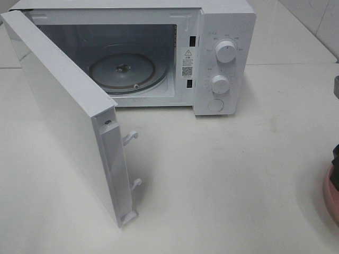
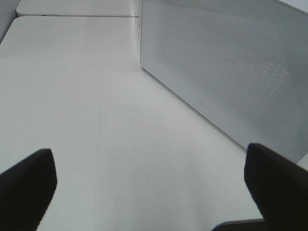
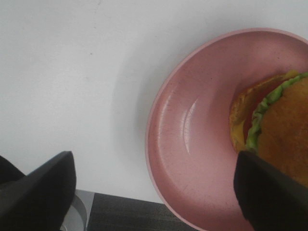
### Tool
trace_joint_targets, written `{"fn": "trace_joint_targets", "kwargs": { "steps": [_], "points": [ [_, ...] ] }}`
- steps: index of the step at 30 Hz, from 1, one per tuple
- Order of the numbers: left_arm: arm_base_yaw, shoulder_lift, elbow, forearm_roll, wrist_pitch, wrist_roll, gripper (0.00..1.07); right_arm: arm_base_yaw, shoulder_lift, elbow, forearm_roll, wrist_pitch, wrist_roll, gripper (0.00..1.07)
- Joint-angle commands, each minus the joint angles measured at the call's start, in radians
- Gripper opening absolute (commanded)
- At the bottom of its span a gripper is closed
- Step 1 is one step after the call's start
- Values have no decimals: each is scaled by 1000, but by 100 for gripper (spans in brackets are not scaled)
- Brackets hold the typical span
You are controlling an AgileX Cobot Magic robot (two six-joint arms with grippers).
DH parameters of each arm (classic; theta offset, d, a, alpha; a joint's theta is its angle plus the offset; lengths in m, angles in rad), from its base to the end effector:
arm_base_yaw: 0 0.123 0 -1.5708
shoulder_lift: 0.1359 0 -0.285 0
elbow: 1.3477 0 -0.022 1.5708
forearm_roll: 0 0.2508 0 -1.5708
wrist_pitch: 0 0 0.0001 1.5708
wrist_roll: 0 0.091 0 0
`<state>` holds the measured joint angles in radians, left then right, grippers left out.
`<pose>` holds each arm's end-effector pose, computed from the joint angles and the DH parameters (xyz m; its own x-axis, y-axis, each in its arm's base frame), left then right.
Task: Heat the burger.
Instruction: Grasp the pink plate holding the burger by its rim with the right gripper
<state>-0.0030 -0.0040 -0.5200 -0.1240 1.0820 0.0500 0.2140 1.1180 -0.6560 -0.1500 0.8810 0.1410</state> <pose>-0.0091 -0.0099 0.2816 -0.4516 -0.0071 -0.8922 0.0966 0.9937 -0.0568 0.1791 0.0282 0.2366 -0.9344 -0.1572 -0.3197 -0.1335 0.9865 -0.0951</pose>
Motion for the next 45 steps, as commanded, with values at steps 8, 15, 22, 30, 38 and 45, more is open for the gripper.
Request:
{"fn": "trace_joint_targets", "kwargs": {
  "steps": [8,15,22,30,38,45],
  "points": [
    [0,-16,4,-7,-10,-4,98,-34,116,2,-5,-83,6,85],
    [0,-16,4,-7,-10,-4,98,-34,229,3,-16,-165,32,84],
    [0,-16,4,-7,-10,-4,98,-69,294,34,-14,-235,36,83],
    [0,-16,4,-7,-10,-4,98,-69,360,86,-10,-309,59,82],
    [0,-16,4,-7,-10,-4,98,-69,427,86,-13,-349,59,81],
    [0,-16,4,-7,-10,-4,98,-69,491,86,-31,-370,73,80]
  ]
}}
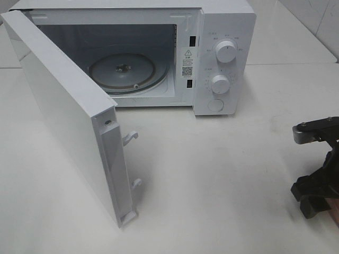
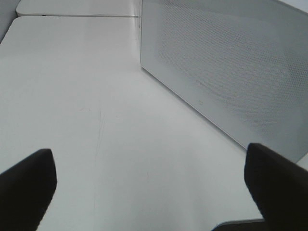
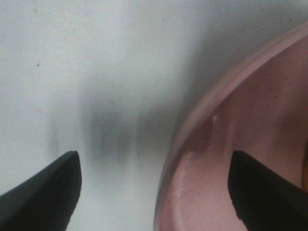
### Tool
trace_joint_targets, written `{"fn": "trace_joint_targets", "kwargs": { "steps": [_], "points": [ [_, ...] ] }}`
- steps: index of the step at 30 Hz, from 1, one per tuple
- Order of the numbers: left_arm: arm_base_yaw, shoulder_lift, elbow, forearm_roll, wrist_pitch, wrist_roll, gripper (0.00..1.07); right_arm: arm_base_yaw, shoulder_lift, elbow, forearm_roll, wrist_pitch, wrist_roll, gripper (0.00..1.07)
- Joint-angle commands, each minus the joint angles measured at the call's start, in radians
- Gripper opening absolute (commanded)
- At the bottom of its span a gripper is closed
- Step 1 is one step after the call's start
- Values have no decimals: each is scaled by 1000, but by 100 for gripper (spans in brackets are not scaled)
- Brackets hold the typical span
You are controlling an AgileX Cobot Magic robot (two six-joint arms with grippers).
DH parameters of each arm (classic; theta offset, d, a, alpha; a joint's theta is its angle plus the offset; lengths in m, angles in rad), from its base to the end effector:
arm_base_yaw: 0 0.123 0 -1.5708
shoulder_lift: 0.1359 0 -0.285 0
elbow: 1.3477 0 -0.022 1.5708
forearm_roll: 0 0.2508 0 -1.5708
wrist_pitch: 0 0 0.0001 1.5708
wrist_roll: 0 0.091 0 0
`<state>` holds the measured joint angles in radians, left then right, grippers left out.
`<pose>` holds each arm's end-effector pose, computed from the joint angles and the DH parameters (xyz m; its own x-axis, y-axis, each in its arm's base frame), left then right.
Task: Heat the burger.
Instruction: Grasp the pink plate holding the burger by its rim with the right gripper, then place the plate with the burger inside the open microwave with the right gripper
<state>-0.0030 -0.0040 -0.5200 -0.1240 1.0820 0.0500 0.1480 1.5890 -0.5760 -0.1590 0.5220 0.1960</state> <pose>-0.0091 -0.0099 0.2816 -0.4516 -0.0071 -0.8922 0.0966 0.9937 -0.0568 0.2222 0.0259 0.1275 -0.9872 -0.0889 -0.1324 -0.0800 0.9943 -0.0708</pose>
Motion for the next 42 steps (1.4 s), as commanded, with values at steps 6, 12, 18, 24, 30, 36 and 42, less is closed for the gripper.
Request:
{"fn": "trace_joint_targets", "kwargs": {
  "steps": [6,12,18,24,30,36,42],
  "points": [
    [0,-16,4,-7,-10,-4,98,-3,60,6,-44,-24,50,77],
    [0,-16,4,-7,-10,-4,98,-3,66,6,-49,-26,51,72],
    [0,-16,4,-7,-10,-4,98,-3,66,7,-58,-21,64,63],
    [0,-16,4,-7,-10,-4,98,-3,66,29,-78,-30,78,38],
    [0,-16,4,-7,-10,-4,98,-3,66,38,-78,-26,78,9],
    [0,-16,4,-7,-10,-4,98,-3,66,38,-84,-27,78,0],
    [0,-16,4,-7,-10,-4,98,1,63,36,-127,7,116,0]
  ]
}}
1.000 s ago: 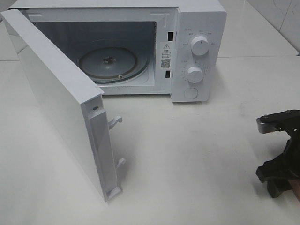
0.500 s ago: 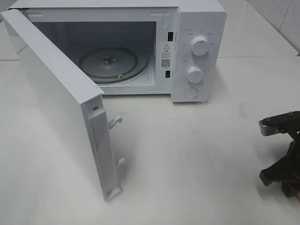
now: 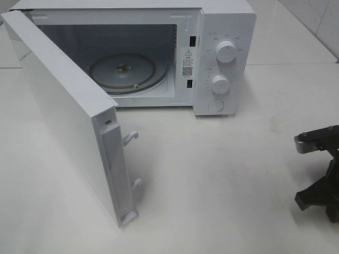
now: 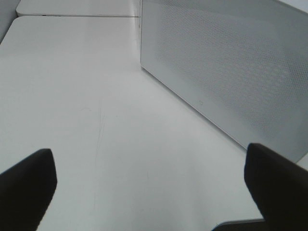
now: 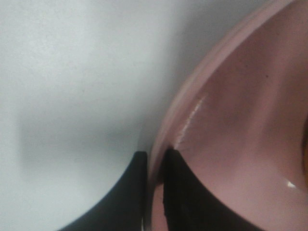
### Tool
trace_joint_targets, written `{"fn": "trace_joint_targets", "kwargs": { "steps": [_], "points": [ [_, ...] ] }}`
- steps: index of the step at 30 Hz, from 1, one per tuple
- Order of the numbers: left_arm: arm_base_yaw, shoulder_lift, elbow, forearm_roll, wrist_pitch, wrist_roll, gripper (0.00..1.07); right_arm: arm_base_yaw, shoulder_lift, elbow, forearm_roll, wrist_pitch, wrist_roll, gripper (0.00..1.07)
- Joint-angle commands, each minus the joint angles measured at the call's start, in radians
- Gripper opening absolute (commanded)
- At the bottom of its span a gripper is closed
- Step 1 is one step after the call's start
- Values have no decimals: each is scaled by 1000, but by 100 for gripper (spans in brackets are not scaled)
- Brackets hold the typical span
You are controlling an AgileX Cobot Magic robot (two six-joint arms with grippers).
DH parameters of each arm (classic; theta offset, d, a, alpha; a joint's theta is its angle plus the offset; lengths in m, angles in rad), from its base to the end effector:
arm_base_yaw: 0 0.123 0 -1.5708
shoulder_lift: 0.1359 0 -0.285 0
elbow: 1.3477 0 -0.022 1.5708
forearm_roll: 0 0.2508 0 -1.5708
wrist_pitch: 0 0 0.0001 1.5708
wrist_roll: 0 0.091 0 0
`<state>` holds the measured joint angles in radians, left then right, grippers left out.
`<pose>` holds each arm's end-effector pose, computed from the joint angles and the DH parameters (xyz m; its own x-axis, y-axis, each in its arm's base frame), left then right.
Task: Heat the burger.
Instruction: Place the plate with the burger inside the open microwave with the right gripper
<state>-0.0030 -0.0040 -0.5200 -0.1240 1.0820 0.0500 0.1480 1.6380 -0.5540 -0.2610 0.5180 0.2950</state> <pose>-0.0091 -0.0099 0.2816 -0.4516 -0.0071 -0.8922 0.0966 0.9937 -0.0568 0.2178 0.0207 0.1134 -0.9936 -0.0810 -0.0790 -0.0710 0.9899 -0.1224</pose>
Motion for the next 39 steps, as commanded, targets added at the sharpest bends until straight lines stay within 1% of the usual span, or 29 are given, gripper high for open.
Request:
{"fn": "trace_joint_targets", "kwargs": {
  "steps": [1,7,14,24,33,35,38,39],
  "points": [
    [0,-16,4,-7,-10,-4,98,1,10,9,-32,34,32,0],
    [0,-16,4,-7,-10,-4,98,1,-38,-2,-39,63,41,0],
    [0,-16,4,-7,-10,-4,98,1,-130,-2,-103,129,110,0],
    [0,-16,4,-7,-10,-4,98,1,-231,-2,-111,187,121,0],
    [0,-16,4,-7,-10,-4,98,1,-278,-2,-127,225,143,0],
    [0,-16,4,-7,-10,-4,98,33,-292,-2,-144,246,152,0],
    [0,-16,4,-7,-10,-4,98,45,-292,-2,-151,255,159,0],
    [0,-16,4,-7,-10,-4,98,71,-294,-2,-160,266,165,0]
  ]
}}
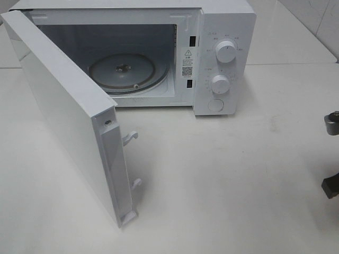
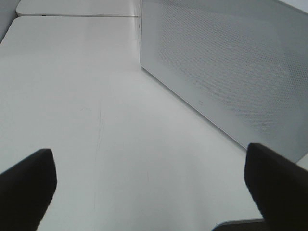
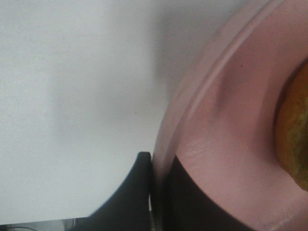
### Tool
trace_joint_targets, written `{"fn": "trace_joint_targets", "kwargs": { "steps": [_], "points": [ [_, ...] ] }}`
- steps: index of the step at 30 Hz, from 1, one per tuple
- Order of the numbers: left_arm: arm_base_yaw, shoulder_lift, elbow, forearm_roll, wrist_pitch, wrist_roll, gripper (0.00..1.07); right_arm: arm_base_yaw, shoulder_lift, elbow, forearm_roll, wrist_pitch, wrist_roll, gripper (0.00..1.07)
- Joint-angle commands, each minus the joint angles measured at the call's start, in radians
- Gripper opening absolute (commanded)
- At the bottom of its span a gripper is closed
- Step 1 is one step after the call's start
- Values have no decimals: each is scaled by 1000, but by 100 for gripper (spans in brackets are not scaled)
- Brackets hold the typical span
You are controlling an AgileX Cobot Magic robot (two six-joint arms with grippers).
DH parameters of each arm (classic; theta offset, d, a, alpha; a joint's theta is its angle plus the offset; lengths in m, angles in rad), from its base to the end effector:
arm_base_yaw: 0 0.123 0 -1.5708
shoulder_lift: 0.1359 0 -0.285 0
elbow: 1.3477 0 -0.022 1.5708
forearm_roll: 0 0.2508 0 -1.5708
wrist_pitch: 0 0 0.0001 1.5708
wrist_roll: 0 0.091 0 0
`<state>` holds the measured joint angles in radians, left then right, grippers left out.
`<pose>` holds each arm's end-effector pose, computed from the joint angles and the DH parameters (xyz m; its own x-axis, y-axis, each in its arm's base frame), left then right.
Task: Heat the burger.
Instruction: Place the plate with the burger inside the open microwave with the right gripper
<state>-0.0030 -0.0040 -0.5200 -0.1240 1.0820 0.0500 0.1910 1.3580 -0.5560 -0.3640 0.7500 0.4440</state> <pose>-0.0091 -0.0099 0.2816 -0.4516 -0.0071 -0.8922 0.0966 0.9937 -0.0568 0.1948 0.0151 0.1720 -0.9837 -0.0210 -0.1783 0.0178 0.9769 -0.2129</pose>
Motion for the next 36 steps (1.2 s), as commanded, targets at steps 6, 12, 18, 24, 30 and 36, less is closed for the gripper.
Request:
{"fn": "trace_joint_targets", "kwargs": {
  "steps": [6,12,18,24,30,36],
  "points": [
    [0,-16,4,-7,-10,-4,98,92,-14,0,-94,66,43,0],
    [0,-16,4,-7,-10,-4,98,146,-14,0,-115,100,62,0],
    [0,-16,4,-7,-10,-4,98,209,-14,0,-144,146,77,0],
    [0,-16,4,-7,-10,-4,98,281,-14,0,-158,181,88,0],
    [0,-16,4,-7,-10,-4,98,344,-28,0,-162,194,88,0],
    [0,-16,4,-7,-10,-4,98,438,-58,0,-183,232,88,0]
  ]
}}
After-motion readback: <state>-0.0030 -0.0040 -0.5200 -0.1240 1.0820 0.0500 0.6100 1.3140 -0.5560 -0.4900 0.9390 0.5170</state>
